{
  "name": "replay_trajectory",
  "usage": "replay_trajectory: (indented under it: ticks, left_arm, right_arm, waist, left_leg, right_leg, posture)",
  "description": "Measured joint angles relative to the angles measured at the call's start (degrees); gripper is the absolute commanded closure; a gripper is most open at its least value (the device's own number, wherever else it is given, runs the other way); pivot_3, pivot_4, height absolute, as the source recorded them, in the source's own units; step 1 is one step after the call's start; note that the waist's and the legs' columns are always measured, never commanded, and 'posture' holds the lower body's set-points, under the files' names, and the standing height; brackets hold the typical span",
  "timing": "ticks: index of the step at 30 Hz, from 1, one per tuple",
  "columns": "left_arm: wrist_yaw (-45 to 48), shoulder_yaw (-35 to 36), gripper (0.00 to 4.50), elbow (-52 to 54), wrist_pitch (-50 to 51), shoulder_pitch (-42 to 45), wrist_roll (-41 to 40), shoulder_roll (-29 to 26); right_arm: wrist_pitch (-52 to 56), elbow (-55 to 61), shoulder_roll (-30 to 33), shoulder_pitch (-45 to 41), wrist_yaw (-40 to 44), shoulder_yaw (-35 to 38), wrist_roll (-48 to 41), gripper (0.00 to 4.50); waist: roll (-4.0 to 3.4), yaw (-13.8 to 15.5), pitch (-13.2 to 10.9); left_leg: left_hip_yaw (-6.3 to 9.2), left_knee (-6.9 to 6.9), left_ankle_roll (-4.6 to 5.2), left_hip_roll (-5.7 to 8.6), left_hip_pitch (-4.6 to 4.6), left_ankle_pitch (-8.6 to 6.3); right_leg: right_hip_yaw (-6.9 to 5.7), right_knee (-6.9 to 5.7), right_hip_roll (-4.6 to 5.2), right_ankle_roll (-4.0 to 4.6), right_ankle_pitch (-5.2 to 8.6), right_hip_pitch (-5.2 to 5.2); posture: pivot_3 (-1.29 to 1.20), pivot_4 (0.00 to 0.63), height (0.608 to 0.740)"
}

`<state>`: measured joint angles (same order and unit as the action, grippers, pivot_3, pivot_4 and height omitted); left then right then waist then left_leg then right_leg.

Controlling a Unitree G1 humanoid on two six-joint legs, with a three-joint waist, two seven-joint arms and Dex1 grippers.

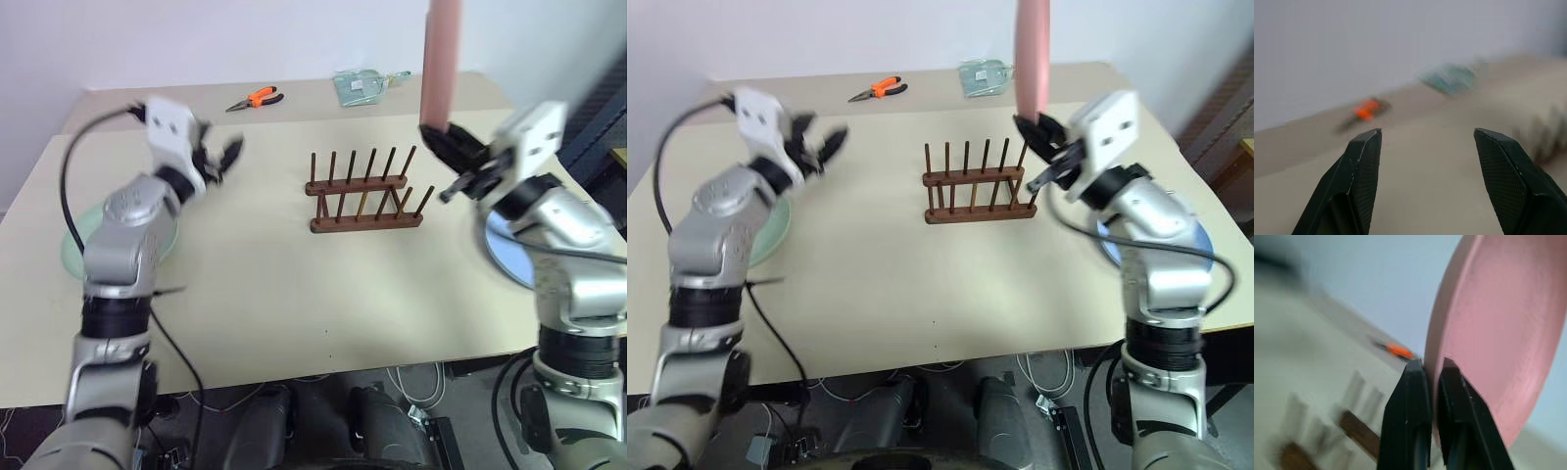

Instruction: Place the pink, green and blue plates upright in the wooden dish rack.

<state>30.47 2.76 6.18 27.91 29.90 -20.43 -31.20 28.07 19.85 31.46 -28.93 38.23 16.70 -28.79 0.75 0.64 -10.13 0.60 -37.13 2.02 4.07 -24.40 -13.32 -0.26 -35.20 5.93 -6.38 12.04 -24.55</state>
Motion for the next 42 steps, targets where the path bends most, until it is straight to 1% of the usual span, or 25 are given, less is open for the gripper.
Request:
replay_trajectory:
  ticks: [1,3,6,12,15,22,26,29,33,35,36,37,38,39,42]
  left_arm:
    - [4.2,-1.5,1.46,1.2,0.0,-2.5,-1.3,-0.5]
    - [10.1,-3.6,1.46,3.5,0.3,-5.2,-3.8,-0.7]
    - [15.5,-6.1,1.46,7.9,0.4,-7.4,-5.1,-2.3]
    - [18.1,-8.4,1.46,10.3,1.6,-9.4,-5.2,-2.3]
    - [18.5,-9.2,1.46,11.6,2.0,-10.6,-5.2,-2.3]
    - [19.1,-11.0,1.46,12.3,2.1,-11.5,-4.5,-2.4]
    - [19.1,-11.4,1.40,12.3,2.1,-11.6,-3.9,-2.3]
    - [19.0,-11.6,1.40,12.3,2.1,-11.6,-3.8,-2.2]
    - [17.4,-11.4,1.40,12.2,1.7,-12.1,-2.7,-2.1]
    - [15.5,-10.0,0.87,11.0,1.1,-12.1,-2.2,-1.7]
    - [13.8,-8.7,0.56,9.6,0.6,-12.0,-1.6,-1.1]
    - [12.0,-7.1,0.14,8.1,0.4,-11.8,-1.3,-0.5]
    - [9.3,-5.0,0.00,6.1,0.3,-11.0,-1.2,0.7]
    - [5.7,-1.8,0.00,3.7,0.0,-10.0,-0.5,1.5]
    - [-2.9,5.2,0.00,-1.5,0.6,-6.5,1.0,2.2]
  right_arm:
    - [2.9,-0.1,0.7,-0.2,0.7,1.4,-3.8,4.50]
    - [6.9,-0.7,1.7,-0.5,2.1,2.3,-8.7,4.50]
    - [10.4,-4.3,4.0,-0.6,4.9,1.8,-11.5,4.50]
    - [10.0,-13.6,4.7,-1.6,8.0,1.1,-11.7,4.50]
    - [9.0,-18.5,6.1,-2.6,11.2,0.0,-11.0,4.50]
    - [9.1,-26.8,6.9,-3.5,15.4,-2.4,-9.7,4.50]
    - [9.1,-29.6,6.9,-4.5,16.0,-2.3,-9.6,3.00]
    - [5.3,-29.7,6.9,-4.7,13.7,-2.3,-6.9,1.54]
    - [-3.3,-27.6,7.5,-3.9,9.4,-2.2,-0.5,1.54]
    - [-5.6,-24.7,9.1,-2.2,7.8,-1.8,1.8,1.49]
    - [-6.0,-22.9,10.2,-1.0,7.2,-1.6,2.6,1.24]
    - [-6.0,-21.1,11.0,0.0,7.1,-1.1,2.9,0.93]
    - [-5.5,-18.5,12.3,1.8,7.1,-0.4,2.8,0.60]
    - [-4.3,-15.2,13.6,3.5,7.3,-0.1,2.6,0.09]
    - [-1.5,-8.1,14.8,6.2,7.3,0.0,1.4,0.04]
  waist:
    - [-0.01,0.1,0.0]
    - [-0.01,0.0,0.0]
    - [-0.08,-0.1,0.0]
    - [-0.10,-0.1,0.0]
    - [-0.11,-0.1,0.0]
    - [-0.12,-0.1,0.0]
    - [-0.13,0.0,0.0]
    - [-0.13,0.0,0.0]
    - [-0.14,0.1,0.0]
    - [-0.14,0.2,0.0]
    - [-0.14,0.2,0.0]
    - [-0.14,0.1,0.0]
    - [-0.15,0.2,0.0]
    - [-0.14,0.2,0.0]
    - [-0.14,-0.1,0.0]
  left_leg:
    - [0.00,0.00,0.00,0.01,-0.02,-0.02]
    - [0.00,0.00,-0.01,-0.02,-0.03,-0.03]
    - [-0.02,0.03,0.00,-0.02,-0.02,-0.03]
    - [-0.03,0.02,0.14,-0.02,-0.03,0.05]
    - [-0.04,0.02,0.16,-0.02,-0.04,0.06]
    - [-0.04,0.00,0.17,-0.02,-0.04,0.06]
    - [-0.03,0.01,0.17,-0.02,-0.04,0.06]
    - [-0.04,0.01,0.14,-0.02,-0.05,0.05]
    - [-0.03,0.01,0.11,-0.02,-0.06,0.03]
    - [-0.03,0.01,0.12,-0.02,-0.07,0.04]
    - [-0.03,0.00,0.12,-0.02,-0.07,0.04]
    - [-0.03,0.00,0.15,-0.02,-0.07,0.06]
    - [-0.03,-0.01,0.16,-0.02,-0.07,0.06]
    - [-0.02,-0.01,0.16,-0.04,-0.07,0.06]
    - [-0.02,-0.02,0.17,-0.07,-0.06,0.07]
  right_leg:
    - [0.00,0.02,0.07,0.06,0.02,-0.01]
    - [0.00,0.06,0.08,0.13,0.02,-0.02]
    - [0.00,0.07,0.10,0.19,0.06,-0.02]
    - [0.00,0.07,0.09,0.19,0.06,-0.04]
    - [0.00,0.07,0.08,0.19,0.06,-0.04]
    - [0.00,0.07,0.09,0.19,0.06,-0.04]
    - [0.00,0.07,0.09,0.18,0.06,-0.04]
    - [0.00,0.07,0.09,0.18,0.06,-0.05]
    - [-0.01,0.08,0.09,0.18,0.06,-0.05]
    - [-0.02,0.08,0.09,0.18,0.06,-0.05]
    - [-0.02,0.08,0.09,0.17,0.06,-0.05]
    - [-0.03,0.07,0.08,0.17,0.06,-0.05]
    - [-0.03,0.06,0.08,0.17,0.06,-0.06]
    - [-0.05,0.06,0.06,0.16,0.06,-0.06]
    - [-0.04,0.04,0.00,0.10,0.03,-0.07]
  posture:
    - [0.00,0.150,0.719]
    - [0.00,0.150,0.719]
    - [0.00,0.150,0.719]
    - [0.00,0.150,0.719]
    - [0.00,0.150,0.719]
    - [0.00,0.150,0.719]
    - [0.00,0.150,0.719]
    - [0.00,0.150,0.719]
    - [0.00,0.150,0.719]
    - [0.00,0.150,0.719]
    - [0.00,0.150,0.719]
    - [0.00,0.150,0.719]
    - [0.00,0.150,0.719]
    - [0.00,0.150,0.719]
    - [0.00,0.150,0.719]
